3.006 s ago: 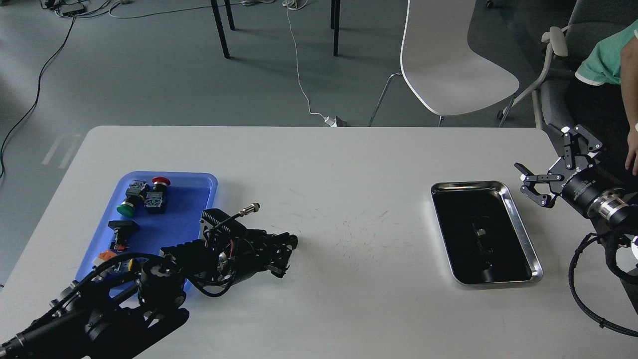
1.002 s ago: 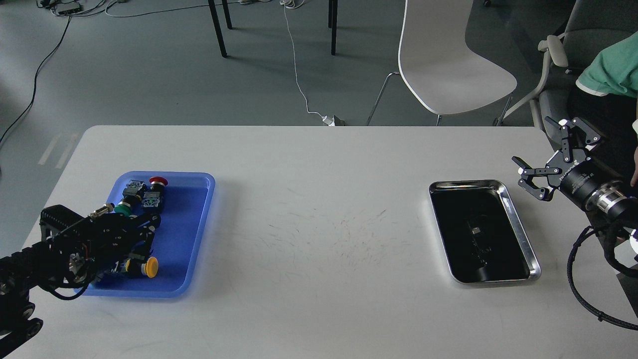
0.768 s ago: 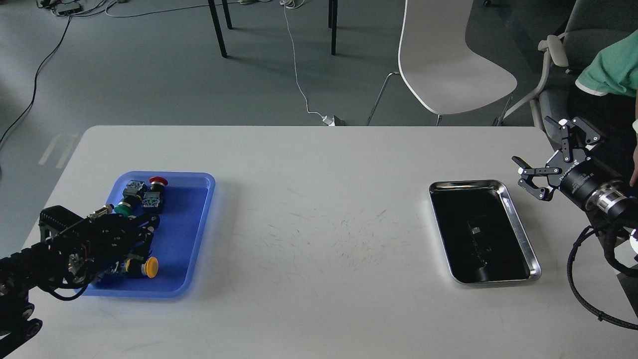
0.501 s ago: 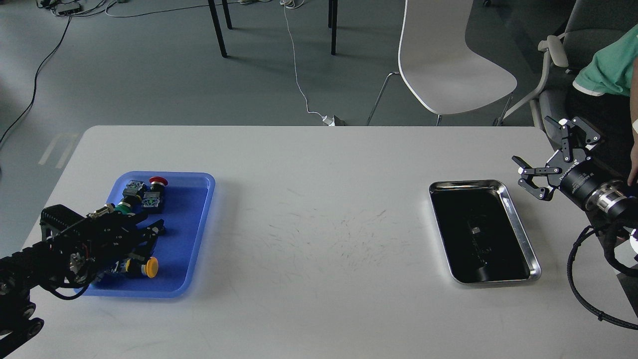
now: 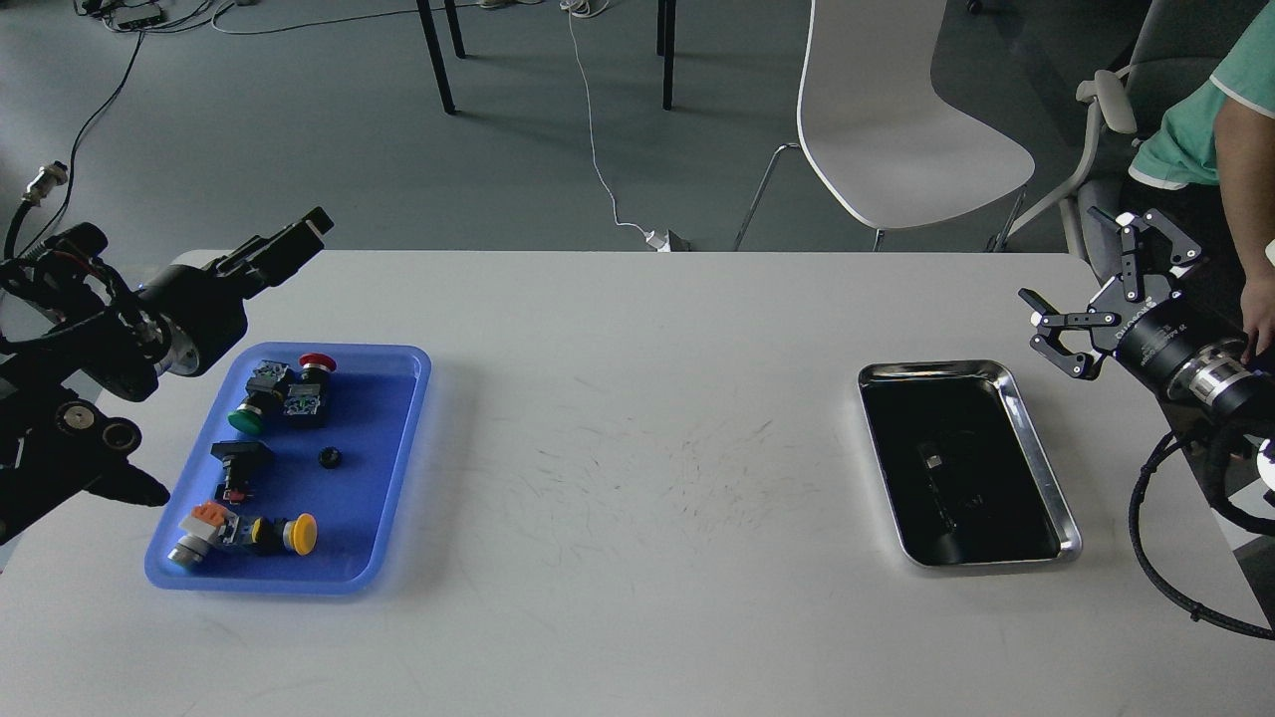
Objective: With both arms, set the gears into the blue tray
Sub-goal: 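Raise the left gripper away from the blue tray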
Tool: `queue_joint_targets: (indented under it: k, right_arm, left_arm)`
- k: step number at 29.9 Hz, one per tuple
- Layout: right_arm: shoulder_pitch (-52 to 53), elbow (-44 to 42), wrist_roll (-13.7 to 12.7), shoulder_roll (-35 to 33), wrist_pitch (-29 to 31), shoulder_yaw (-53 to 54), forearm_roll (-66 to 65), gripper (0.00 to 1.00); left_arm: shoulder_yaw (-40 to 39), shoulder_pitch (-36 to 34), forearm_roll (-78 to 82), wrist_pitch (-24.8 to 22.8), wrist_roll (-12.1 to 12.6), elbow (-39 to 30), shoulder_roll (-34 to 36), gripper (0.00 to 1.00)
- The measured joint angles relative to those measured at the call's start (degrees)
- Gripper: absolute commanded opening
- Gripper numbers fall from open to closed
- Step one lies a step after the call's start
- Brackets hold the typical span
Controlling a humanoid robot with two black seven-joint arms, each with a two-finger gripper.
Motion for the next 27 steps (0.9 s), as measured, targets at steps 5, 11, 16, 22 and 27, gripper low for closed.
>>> queue_joint_targets:
  k: [5,11,16,22,27]
  right_arm:
    - [0.2,3.4,-0.2,-2.2,0.0,1.6,0.0,0.98]
    - [0.2,9.2,-0.4,-7.5,0.0,2.8,0.0,0.98]
    - [0.2,12.7,-0.6,-12.9,0.0,4.6,0.0,0.98]
    - [1.5,16.3,-1.5,-21.1,0.0,5.8,-0.1,0.98]
    - [3.5,25.6,-6.0,-31.7,-0.2,5.3,-9.0,0.98]
  left_arm:
    - [-0.6,-4.9,-22.3,-0.3,-0.8,8.4,-6.5,0.98]
    - [-7.1,-5.7,-38.1,-0.7,-1.0,11.3,-9.4,0.98]
    - [-13.4,-5.2,-45.1,-7.5,-1.2,11.7,-10.1,0.98]
    - [-14.6,-3.8,-49.6,-13.2,-1.2,11.8,-9.9,0.98]
    - [-14.7,-3.6,-49.8,-14.4,-1.4,11.8,-9.9,0.98]
